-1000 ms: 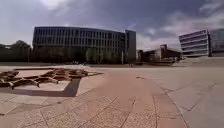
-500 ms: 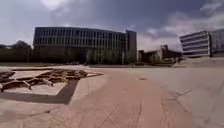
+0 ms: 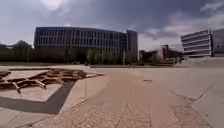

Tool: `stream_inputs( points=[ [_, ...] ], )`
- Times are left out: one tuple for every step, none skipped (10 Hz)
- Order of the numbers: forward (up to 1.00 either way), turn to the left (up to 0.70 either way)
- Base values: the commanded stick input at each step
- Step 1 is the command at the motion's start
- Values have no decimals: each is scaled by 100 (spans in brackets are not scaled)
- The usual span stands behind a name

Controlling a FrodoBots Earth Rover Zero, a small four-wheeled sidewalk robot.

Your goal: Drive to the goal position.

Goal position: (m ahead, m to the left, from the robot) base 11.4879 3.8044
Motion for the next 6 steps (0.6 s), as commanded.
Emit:
stream_inputs(
  points=[
    [70,-1],
    [70,-1],
    [70,-1],
    [70,-1],
    [70,-1],
    [70,-1]
  ],
)
